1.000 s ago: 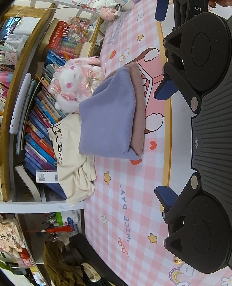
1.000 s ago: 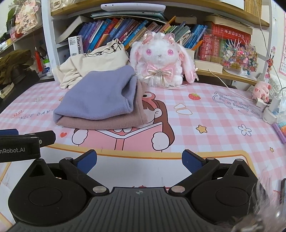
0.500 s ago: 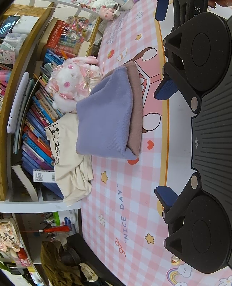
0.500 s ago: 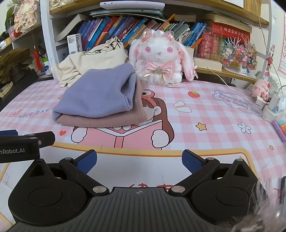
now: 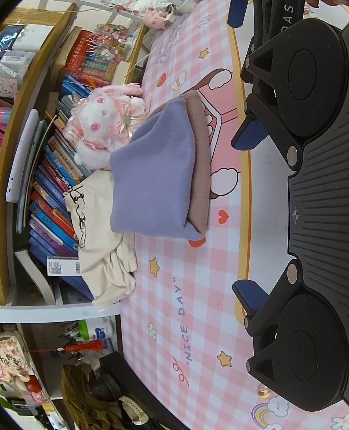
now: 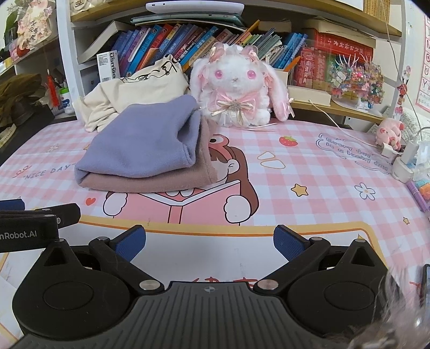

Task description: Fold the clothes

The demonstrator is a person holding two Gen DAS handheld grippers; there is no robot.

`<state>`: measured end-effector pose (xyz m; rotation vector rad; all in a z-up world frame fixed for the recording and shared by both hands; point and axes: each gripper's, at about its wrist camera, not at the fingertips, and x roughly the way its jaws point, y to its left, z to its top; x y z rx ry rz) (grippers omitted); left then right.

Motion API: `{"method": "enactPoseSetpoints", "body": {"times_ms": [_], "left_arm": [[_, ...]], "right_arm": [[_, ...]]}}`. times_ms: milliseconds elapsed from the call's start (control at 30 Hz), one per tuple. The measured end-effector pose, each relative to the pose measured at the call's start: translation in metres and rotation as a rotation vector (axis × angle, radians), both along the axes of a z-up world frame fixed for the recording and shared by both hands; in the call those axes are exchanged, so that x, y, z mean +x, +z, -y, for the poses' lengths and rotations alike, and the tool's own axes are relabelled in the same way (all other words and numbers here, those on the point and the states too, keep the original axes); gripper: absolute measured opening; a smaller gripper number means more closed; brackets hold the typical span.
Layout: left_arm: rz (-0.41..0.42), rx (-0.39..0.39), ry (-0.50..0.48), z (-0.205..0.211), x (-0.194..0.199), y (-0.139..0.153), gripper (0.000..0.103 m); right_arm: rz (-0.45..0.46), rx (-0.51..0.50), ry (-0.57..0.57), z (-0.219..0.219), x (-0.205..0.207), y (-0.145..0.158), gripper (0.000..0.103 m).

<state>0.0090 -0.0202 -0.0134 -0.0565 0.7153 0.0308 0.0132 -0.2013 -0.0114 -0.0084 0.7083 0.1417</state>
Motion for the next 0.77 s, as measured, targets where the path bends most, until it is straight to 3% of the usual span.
{"method": "enactPoseSetpoints", "body": {"times_ms": [767], "left_arm": [[0.025,-0.024,-0.024,-0.002,-0.0033,0.0023,0.103]], "right_arm": [[-0.019,-0.003,0.0,-0.0007,0.0015,-0.0041,0.103]]}}
